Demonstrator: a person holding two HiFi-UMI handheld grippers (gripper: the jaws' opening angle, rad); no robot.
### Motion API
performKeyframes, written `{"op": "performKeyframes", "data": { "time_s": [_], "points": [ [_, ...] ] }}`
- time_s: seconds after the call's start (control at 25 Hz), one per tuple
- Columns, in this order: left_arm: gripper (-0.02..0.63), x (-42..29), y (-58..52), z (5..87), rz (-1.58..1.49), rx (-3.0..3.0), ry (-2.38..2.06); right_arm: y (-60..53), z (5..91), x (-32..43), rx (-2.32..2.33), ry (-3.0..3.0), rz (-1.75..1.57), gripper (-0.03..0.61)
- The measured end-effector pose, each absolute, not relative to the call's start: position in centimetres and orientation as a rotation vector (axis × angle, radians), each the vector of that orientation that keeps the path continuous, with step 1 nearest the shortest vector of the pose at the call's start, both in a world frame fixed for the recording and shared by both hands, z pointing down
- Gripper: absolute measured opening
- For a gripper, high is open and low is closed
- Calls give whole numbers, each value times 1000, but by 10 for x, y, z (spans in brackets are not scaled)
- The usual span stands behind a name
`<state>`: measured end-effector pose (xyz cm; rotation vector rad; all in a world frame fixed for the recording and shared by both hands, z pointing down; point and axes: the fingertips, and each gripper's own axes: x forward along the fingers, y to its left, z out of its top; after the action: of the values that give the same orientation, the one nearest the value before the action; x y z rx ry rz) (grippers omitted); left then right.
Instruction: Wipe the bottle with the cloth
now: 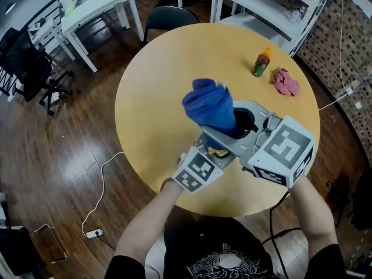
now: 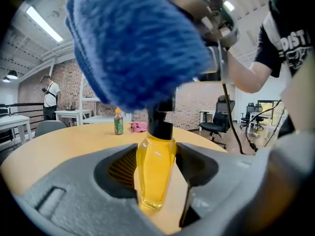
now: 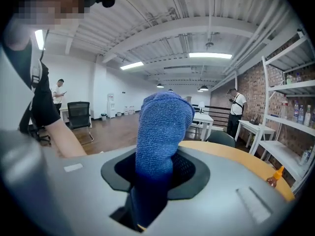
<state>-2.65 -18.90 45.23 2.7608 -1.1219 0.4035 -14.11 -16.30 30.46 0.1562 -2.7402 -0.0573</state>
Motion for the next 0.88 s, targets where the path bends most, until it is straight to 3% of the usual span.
{"op": "performKeyframes", "data": {
  "time_s": [0.4,0.88],
  "points": [
    [247,-29,-190,456,391,2748,-1135,-217,306,-124,317,-2733,51,132],
    [245,-30,-188,455,406,2737,-1131,-213,311,-87,290,-2823,533,130]
  ]
}}
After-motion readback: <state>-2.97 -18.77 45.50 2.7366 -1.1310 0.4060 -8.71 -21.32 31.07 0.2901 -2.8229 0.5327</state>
